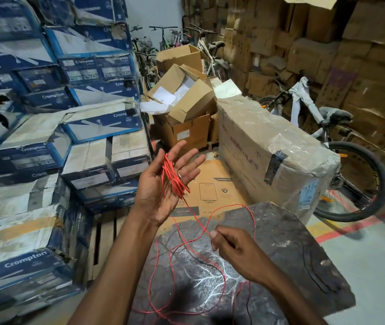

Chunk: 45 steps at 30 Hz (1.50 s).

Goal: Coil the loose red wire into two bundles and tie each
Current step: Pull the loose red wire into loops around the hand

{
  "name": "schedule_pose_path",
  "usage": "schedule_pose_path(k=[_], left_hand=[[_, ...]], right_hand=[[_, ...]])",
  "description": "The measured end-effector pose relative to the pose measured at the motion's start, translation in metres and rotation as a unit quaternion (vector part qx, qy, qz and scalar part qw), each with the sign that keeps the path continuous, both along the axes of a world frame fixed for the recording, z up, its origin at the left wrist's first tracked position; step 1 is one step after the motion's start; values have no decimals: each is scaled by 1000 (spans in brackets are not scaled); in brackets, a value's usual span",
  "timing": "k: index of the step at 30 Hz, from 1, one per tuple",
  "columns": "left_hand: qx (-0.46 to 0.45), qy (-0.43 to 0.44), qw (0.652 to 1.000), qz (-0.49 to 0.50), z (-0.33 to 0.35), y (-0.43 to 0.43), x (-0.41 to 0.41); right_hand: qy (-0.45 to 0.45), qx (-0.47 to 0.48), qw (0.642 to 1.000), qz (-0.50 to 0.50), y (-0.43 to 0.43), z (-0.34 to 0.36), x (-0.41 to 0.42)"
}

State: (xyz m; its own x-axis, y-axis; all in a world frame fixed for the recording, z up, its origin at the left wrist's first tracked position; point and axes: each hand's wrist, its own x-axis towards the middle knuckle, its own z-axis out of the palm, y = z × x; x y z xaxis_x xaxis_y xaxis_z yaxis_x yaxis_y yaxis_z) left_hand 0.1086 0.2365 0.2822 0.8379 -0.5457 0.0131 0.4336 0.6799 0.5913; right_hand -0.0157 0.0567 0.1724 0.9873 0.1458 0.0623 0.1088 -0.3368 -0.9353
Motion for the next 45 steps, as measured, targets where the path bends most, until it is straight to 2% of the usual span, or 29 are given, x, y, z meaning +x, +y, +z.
schedule_pose_path(k=[3, 5, 6, 8, 10, 12, 13, 15, 16, 17, 20, 22, 24, 27, 31, 35, 38, 41, 44, 45], left_hand=[[107, -36, 991, 74, -8, -1, 9], [222, -92, 966, 92, -17, 0, 12], [297, -136, 940, 97, -22, 2, 13], [438, -242, 861, 93, -29, 6, 12], [547, -348, 757, 81, -35, 14, 8], [629, -414, 655, 64, -42, 21, 6], [650, -422, 630, 49, -45, 24, 3], [666, -417, 619, 3, -48, 28, -4], [663, -406, 628, -35, -48, 29, -9], [649, -385, 651, -81, -46, 29, -16], [543, -290, 756, -224, -45, 27, -35], [427, -204, 820, -323, -47, 26, -46], [290, -149, 853, -407, -45, 26, -55], [81, -133, 871, -467, -34, 26, -63], [-127, -141, 898, -397, -12, 22, -63], [-204, -98, 925, -305, 9, 21, -51], [-215, -63, 938, -263, 18, 17, -36], [-117, -28, 987, -111, 18, 16, -20], [-58, -2, 998, -9, 18, 17, -6], [-75, 6, 997, -11, 17, 16, -3]], right_hand=[[5, -61, 998, 18, 0, 18, -13], [1, -130, 991, 30, -5, 33, -18], [-2, -175, 984, 39, -8, 42, -19], [-4, -236, 970, 57, -16, 60, -20], [12, -252, 965, 75, -27, 79, -20], [33, -223, 969, 99, -38, 102, -21], [32, -202, 973, 107, -44, 113, -19], [-18, -174, 979, 103, -53, 132, -10], [-49, -160, 981, 97, -58, 137, -2], [-75, -137, 984, 86, -61, 140, 7], [-128, -35, 991, 14, -66, 141, 32], [-127, 55, 990, -37, -64, 138, 46], [-105, 135, 984, -52, -60, 131, 59], [-68, 222, 972, -41, -54, 117, 74], [-2, 276, 961, -24, -47, 84, 84], [58, 273, 960, 29, -29, 50, 78], [90, 263, 960, 36, -17, 29, 66], [80, 187, 979, 16, -7, 15, 49], [63, 120, 991, 4, 0, -2, 31], [61, 105, 993, 11, 1, -6, 25]])
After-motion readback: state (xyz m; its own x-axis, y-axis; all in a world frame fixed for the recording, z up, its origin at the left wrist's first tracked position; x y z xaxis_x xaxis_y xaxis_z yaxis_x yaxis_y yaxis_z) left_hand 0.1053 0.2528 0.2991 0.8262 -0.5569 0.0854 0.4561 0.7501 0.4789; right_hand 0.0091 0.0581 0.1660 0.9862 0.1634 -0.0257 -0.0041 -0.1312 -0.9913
